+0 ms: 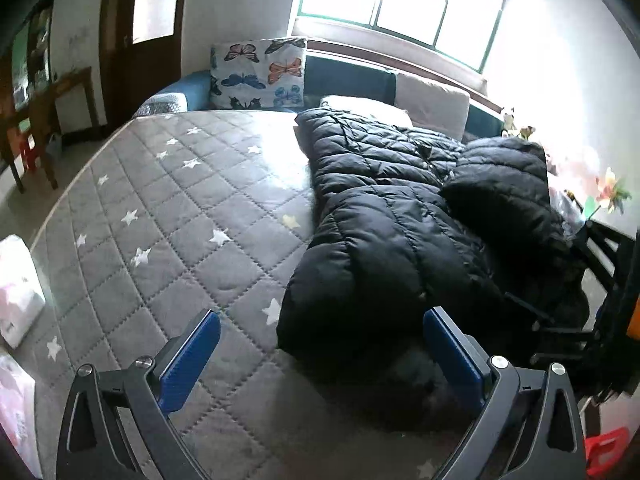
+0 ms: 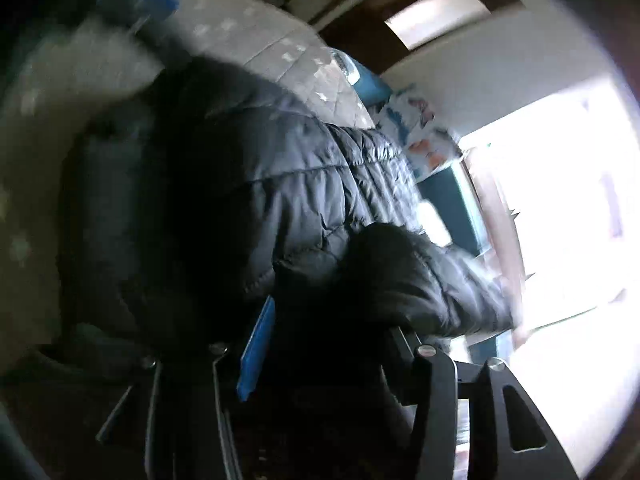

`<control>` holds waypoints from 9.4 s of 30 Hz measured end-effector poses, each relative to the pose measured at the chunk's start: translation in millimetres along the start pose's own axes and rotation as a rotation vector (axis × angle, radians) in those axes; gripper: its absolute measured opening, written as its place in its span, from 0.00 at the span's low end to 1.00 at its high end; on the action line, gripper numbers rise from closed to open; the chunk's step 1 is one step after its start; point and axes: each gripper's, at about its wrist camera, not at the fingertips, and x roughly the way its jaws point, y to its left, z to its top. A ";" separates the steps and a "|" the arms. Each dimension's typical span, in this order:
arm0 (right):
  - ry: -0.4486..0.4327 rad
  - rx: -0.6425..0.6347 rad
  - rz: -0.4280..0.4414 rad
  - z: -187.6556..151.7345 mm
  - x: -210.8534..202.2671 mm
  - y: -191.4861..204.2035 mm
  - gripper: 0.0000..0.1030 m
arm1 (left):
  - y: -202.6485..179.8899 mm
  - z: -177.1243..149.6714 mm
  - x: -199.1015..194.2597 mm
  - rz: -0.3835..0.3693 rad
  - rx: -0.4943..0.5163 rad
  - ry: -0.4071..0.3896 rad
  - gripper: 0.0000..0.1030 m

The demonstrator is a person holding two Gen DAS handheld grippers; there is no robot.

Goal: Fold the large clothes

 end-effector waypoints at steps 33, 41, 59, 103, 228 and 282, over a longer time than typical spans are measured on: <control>-0.028 -0.337 -0.175 -2.8 1.6 32.3 0.53 | 16.3 -0.7 -8.2 -0.013 -0.100 0.000 1.00; -0.064 -0.335 -0.186 5.6 4.6 31.6 0.53 | 5.7 10.5 -14.7 -0.022 -0.079 -0.020 1.00; -0.148 -0.097 0.031 22.3 -15.9 -0.8 0.66 | -40.8 70.4 -25.4 -0.033 0.021 -0.083 1.00; 0.062 1.148 0.524 -212.0 91.4 -193.5 0.67 | -65.5 61.4 51.4 0.024 0.021 0.063 0.21; 0.138 0.487 0.366 -179.3 -16.9 -61.4 0.95 | -223.9 -133.4 -33.4 -0.202 1.000 0.092 0.85; -0.102 0.898 0.566 -118.8 22.1 -140.0 0.39 | -123.4 -88.5 5.8 0.184 0.885 -0.195 0.56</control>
